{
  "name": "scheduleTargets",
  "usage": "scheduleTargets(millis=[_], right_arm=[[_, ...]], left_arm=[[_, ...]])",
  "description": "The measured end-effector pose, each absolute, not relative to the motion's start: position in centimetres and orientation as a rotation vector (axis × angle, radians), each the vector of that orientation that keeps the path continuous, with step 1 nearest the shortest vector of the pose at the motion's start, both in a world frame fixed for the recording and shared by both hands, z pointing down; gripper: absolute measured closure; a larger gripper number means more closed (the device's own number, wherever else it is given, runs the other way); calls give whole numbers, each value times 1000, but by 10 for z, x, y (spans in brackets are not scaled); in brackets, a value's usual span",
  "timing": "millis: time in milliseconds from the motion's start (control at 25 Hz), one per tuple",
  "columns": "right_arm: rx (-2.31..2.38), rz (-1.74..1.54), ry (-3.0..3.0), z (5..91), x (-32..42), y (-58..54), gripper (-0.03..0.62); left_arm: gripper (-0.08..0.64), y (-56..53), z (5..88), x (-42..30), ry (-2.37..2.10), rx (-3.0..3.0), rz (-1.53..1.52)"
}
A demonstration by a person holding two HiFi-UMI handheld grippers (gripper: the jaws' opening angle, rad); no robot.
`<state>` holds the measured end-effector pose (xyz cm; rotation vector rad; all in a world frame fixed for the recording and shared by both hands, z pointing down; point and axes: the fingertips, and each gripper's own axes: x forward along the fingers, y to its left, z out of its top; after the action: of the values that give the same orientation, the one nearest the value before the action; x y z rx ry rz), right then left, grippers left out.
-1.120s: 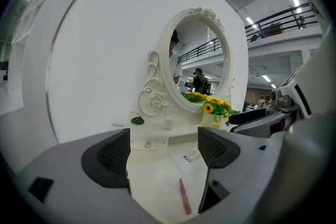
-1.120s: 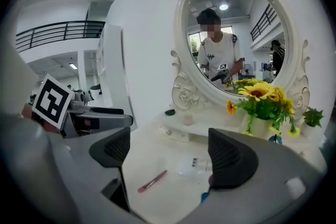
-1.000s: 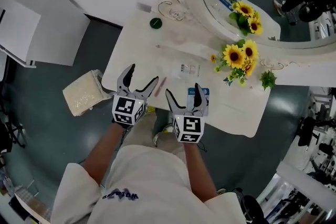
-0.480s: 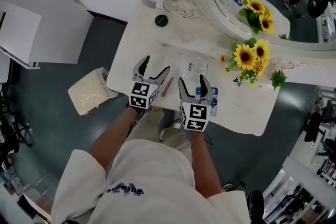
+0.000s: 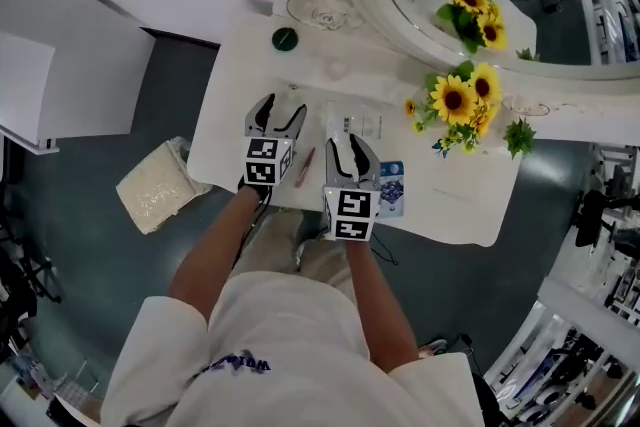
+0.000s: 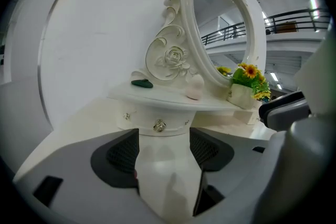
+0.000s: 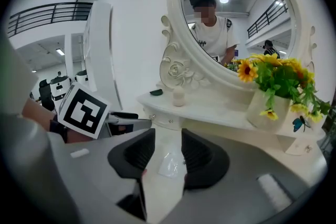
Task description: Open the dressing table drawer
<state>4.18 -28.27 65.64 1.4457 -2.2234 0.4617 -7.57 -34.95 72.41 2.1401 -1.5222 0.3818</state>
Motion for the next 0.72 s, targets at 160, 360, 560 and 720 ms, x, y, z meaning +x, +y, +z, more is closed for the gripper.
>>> scheduleTargets(millis=[160,360,560,720], right_arm=[[1463,492,-2198,661,45,-282,461],[1502,510,-2185,659,45,-289,530],[1500,526,-2184,662,45,-287,572],[1497,545,-2164,667,45,-280,572]], left_arm=[[261,-359,733,-72,-1515,2126,404],[288,-375,738,-68,-1504,2125,411],[314,-381,742,-66,-1505,2117,421],[327,-386,743,-62,-1509,2121,443]])
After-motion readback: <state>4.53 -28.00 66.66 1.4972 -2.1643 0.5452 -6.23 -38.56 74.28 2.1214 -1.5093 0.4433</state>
